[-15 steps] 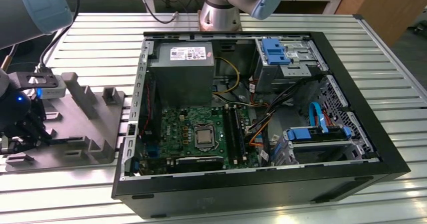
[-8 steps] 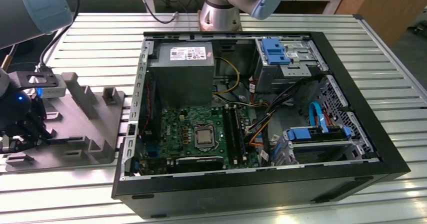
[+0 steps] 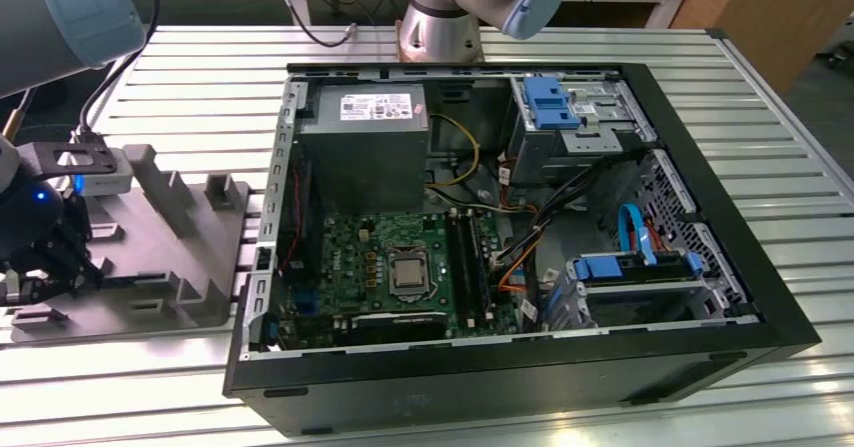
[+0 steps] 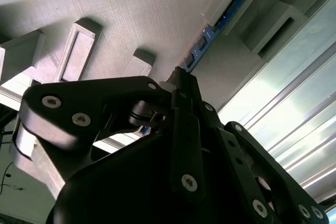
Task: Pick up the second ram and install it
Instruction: 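Pick up the second ram and move it above second insertion slot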
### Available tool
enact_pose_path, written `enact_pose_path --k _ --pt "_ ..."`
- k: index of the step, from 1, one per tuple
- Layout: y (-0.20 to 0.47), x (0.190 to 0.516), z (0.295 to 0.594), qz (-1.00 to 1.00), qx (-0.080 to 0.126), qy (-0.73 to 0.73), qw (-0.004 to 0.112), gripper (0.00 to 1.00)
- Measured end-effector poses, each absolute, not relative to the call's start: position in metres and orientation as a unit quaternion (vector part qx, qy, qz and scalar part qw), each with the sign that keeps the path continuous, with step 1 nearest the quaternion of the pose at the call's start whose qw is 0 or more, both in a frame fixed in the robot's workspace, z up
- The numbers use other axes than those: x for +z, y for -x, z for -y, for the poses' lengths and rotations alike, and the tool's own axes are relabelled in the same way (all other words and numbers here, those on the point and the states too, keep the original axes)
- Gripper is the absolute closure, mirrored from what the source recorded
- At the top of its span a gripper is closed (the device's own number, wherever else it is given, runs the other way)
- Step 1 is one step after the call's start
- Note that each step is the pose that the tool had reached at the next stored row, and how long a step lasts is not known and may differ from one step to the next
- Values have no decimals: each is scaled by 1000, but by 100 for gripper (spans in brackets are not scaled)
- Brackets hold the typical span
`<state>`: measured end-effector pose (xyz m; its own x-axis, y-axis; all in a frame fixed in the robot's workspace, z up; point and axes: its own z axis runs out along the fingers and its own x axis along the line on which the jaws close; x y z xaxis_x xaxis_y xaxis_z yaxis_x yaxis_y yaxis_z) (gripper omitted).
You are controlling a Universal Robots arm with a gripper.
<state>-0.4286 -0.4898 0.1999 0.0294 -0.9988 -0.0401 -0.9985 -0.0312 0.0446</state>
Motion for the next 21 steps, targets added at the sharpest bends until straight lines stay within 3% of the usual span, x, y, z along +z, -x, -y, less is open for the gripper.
enact_pose_path --k 21 --pt "429 203 490 696 -30 -717 2 89"
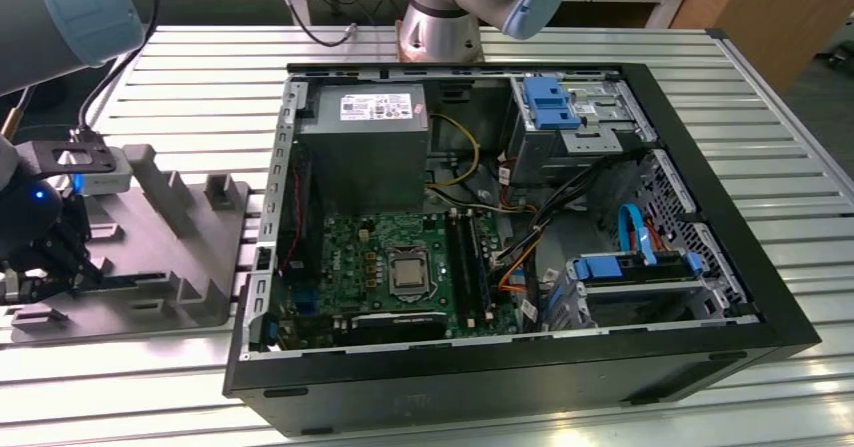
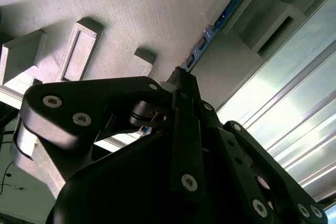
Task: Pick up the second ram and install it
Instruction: 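Pick up the second ram and move it above second insertion slot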
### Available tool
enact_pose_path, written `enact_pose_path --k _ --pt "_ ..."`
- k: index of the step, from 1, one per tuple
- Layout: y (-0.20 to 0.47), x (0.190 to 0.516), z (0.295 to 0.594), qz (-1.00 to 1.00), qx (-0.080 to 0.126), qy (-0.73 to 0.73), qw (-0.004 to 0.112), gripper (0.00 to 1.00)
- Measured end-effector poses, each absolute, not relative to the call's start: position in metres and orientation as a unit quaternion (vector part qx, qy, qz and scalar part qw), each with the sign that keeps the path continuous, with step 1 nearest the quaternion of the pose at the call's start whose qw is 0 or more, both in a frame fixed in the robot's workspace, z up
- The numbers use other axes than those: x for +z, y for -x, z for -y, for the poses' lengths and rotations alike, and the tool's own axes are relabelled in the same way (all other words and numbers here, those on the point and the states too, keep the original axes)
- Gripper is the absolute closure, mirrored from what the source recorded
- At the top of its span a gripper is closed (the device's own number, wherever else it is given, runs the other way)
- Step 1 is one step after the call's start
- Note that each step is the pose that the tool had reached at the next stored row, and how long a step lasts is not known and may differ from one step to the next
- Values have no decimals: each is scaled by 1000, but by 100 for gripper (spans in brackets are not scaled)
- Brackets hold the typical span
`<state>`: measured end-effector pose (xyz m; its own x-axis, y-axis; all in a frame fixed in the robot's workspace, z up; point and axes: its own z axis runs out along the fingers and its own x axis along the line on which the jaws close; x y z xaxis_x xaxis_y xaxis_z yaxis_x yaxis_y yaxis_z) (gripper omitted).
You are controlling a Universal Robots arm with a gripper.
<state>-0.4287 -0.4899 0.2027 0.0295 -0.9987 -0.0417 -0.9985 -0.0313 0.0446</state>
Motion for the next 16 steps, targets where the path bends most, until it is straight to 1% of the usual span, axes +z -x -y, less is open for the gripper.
enact_pose_path --k 16 --pt "429 210 490 696 -31 -717 1 89"
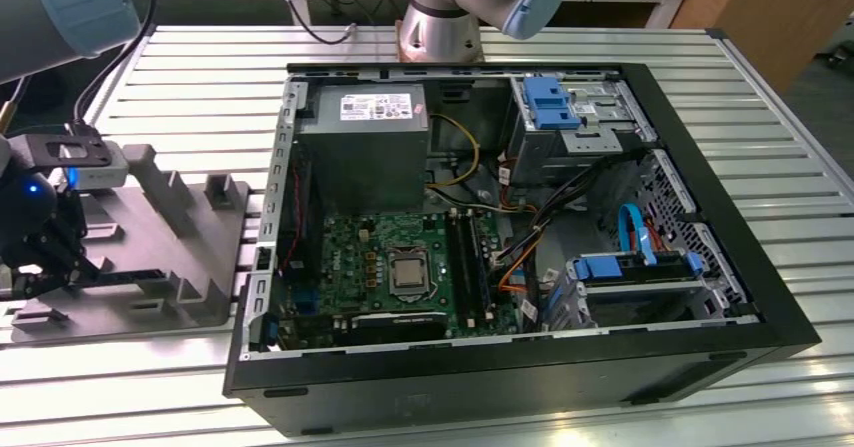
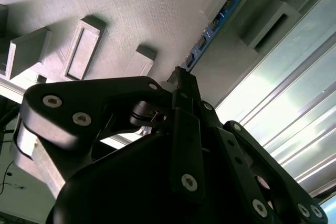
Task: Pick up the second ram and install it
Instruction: 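Pick up the second ram and move it above second insertion slot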
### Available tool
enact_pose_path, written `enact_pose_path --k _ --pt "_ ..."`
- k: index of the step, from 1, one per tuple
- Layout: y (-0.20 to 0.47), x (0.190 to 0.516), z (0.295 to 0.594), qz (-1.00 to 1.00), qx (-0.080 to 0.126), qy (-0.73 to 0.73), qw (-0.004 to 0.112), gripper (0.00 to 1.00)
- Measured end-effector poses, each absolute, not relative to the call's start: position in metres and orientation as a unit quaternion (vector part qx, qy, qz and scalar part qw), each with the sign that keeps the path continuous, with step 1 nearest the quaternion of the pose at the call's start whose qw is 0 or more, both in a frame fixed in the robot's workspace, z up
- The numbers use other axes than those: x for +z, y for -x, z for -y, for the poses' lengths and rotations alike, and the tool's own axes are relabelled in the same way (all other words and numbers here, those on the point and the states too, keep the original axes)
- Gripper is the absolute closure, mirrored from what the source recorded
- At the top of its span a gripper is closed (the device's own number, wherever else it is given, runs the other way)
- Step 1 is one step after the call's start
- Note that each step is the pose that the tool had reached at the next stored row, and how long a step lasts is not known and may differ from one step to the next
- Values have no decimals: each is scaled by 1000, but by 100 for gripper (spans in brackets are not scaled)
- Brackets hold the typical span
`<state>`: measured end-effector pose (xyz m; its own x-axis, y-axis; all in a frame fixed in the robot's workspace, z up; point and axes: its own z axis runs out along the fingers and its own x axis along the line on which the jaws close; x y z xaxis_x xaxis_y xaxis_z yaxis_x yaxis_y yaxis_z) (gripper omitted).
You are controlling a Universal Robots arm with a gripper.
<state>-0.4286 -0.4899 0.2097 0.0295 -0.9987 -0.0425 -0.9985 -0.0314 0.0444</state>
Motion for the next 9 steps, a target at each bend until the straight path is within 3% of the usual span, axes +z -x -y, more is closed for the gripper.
enact_pose_path --k 9 --pt "429 214 490 696 -31 -717 1 89"
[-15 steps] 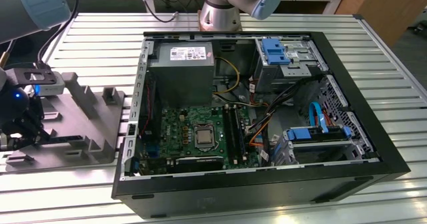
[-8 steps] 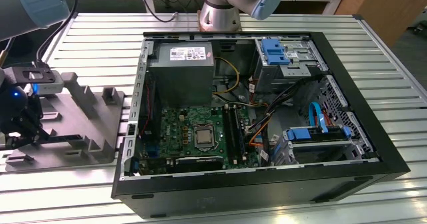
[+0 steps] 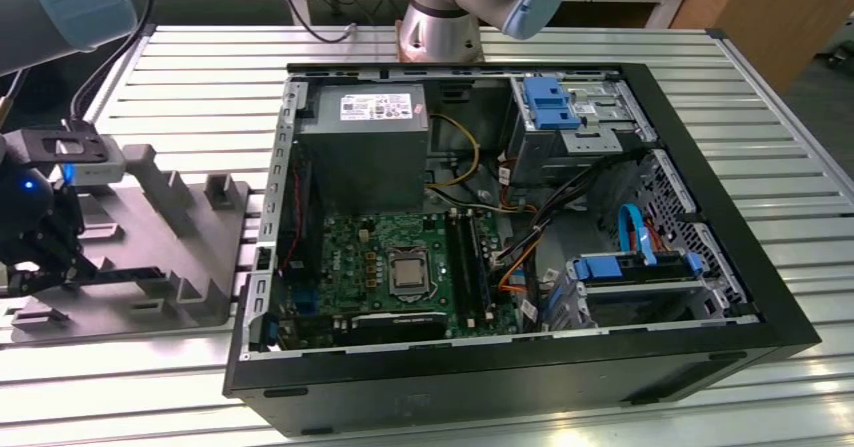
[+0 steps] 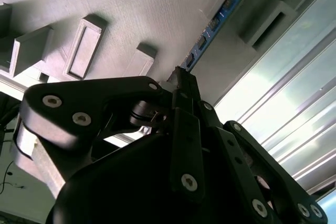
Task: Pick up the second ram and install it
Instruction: 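Pick up the second ram and move it above second insertion slot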
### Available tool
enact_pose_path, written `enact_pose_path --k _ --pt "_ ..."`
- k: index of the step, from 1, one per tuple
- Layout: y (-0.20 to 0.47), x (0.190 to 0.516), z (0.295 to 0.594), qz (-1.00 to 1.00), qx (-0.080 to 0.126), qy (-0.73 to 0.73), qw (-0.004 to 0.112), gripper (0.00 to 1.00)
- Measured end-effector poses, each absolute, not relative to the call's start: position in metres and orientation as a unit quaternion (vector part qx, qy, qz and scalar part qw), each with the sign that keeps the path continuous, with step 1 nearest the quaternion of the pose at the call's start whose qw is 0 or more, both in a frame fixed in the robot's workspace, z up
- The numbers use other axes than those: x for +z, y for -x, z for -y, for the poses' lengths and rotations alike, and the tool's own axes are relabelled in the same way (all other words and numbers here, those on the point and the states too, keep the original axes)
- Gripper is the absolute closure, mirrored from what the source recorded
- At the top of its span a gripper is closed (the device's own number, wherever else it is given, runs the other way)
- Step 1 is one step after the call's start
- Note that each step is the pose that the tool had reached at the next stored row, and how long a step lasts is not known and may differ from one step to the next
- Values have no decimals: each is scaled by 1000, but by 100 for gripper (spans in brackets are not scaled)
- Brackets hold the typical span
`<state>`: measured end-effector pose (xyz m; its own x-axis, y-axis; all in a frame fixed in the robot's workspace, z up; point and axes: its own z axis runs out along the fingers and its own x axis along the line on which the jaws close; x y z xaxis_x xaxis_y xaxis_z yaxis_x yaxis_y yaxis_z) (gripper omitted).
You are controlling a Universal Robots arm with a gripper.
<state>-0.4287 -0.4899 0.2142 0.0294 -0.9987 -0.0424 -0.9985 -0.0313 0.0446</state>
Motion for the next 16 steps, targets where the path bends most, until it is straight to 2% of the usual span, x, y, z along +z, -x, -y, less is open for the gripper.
enact_pose_path --k 16 --pt "429 231 490 696 -31 -717 1 89"
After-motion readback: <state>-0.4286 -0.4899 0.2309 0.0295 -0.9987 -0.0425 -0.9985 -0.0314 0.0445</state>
